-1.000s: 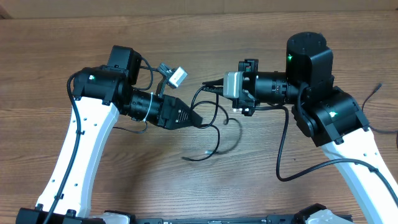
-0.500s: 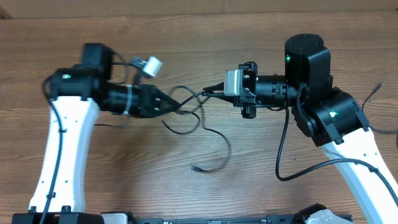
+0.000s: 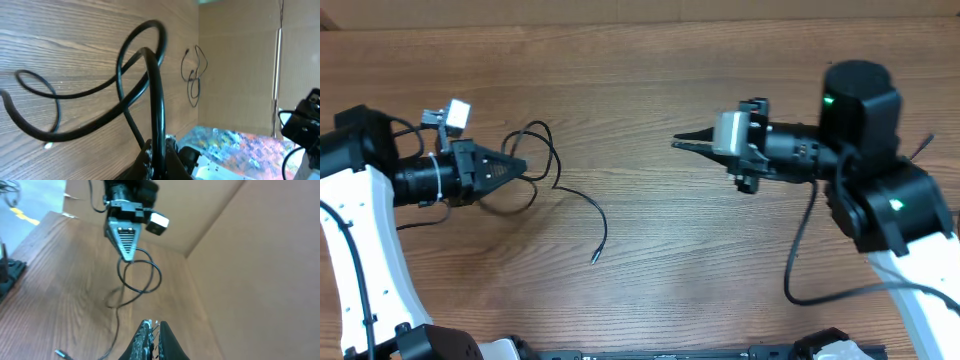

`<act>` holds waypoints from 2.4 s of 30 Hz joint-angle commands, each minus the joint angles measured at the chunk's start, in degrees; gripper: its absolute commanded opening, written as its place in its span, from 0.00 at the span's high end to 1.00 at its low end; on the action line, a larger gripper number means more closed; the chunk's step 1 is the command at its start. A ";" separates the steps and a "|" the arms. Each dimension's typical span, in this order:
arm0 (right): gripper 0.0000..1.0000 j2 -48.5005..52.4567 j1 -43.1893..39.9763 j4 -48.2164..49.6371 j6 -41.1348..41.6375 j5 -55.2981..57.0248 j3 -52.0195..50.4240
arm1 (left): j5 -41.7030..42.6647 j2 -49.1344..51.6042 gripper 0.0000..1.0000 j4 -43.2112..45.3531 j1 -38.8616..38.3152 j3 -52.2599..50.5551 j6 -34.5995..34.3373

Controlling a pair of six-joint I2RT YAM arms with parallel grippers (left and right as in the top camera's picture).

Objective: Untangle cables

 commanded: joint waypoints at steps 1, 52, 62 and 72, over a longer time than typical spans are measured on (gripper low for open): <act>0.91 -1.27 -1.11 -0.04 4.33 1.05 0.57 | 1.16 0.07 0.96 -1.99 0.22 0.76 4.31; 0.53 17.25 2.08 -5.29 1.14 0.76 0.50 | 14.19 -0.09 0.96 -2.89 -29.62 0.79 1.27; 0.32 17.33 2.21 -5.25 1.53 -4.04 0.50 | 14.21 -0.09 0.96 -2.12 -29.62 0.79 1.27; 0.31 17.38 5.73 -4.31 2.64 -3.98 0.50 | 14.69 -0.09 0.96 -1.22 -29.73 0.79 0.83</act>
